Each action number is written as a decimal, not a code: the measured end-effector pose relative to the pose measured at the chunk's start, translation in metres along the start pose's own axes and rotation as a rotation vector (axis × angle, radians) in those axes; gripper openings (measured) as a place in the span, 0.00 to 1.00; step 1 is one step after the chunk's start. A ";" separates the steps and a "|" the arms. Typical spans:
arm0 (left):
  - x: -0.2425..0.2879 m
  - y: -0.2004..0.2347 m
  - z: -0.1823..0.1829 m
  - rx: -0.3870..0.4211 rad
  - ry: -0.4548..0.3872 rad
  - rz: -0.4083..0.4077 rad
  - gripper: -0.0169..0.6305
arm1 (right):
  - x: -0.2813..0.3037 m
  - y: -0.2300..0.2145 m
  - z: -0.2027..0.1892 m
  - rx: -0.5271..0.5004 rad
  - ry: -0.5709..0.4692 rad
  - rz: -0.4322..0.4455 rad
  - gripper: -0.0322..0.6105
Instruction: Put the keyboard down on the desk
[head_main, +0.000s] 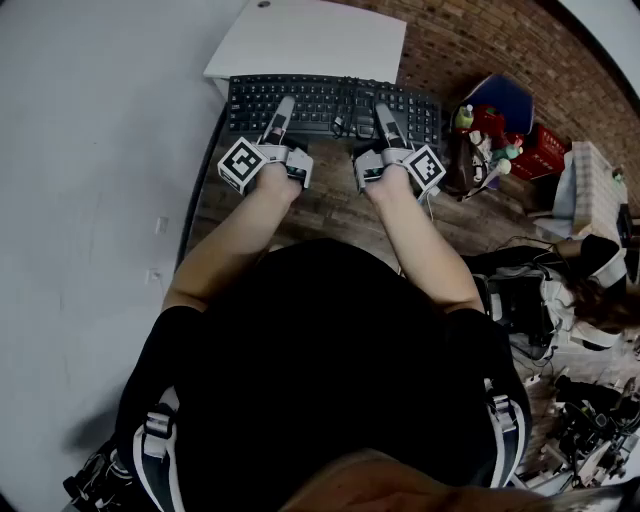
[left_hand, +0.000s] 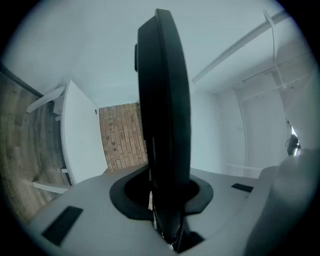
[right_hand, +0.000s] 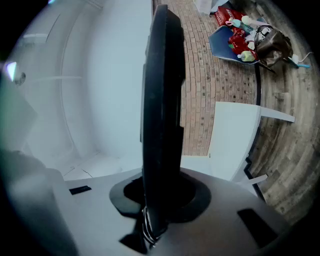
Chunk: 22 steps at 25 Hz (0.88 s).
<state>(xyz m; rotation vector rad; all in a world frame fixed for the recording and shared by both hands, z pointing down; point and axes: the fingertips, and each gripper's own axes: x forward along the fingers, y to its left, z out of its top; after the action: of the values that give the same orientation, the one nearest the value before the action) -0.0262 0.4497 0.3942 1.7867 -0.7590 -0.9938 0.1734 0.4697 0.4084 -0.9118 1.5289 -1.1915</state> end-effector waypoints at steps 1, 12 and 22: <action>0.000 0.000 -0.001 -0.011 0.001 -0.010 0.17 | -0.001 -0.002 0.000 -0.004 0.001 -0.002 0.19; 0.000 0.017 -0.004 -0.017 0.017 -0.025 0.17 | -0.003 -0.016 0.002 -0.001 -0.008 0.025 0.19; 0.006 0.010 -0.023 -0.034 0.009 -0.012 0.16 | -0.012 -0.005 0.018 -0.025 0.022 0.002 0.19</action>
<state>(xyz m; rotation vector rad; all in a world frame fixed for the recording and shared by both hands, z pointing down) -0.0041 0.4511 0.4071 1.7675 -0.7229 -1.0007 0.1944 0.4754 0.4145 -0.9156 1.5651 -1.1873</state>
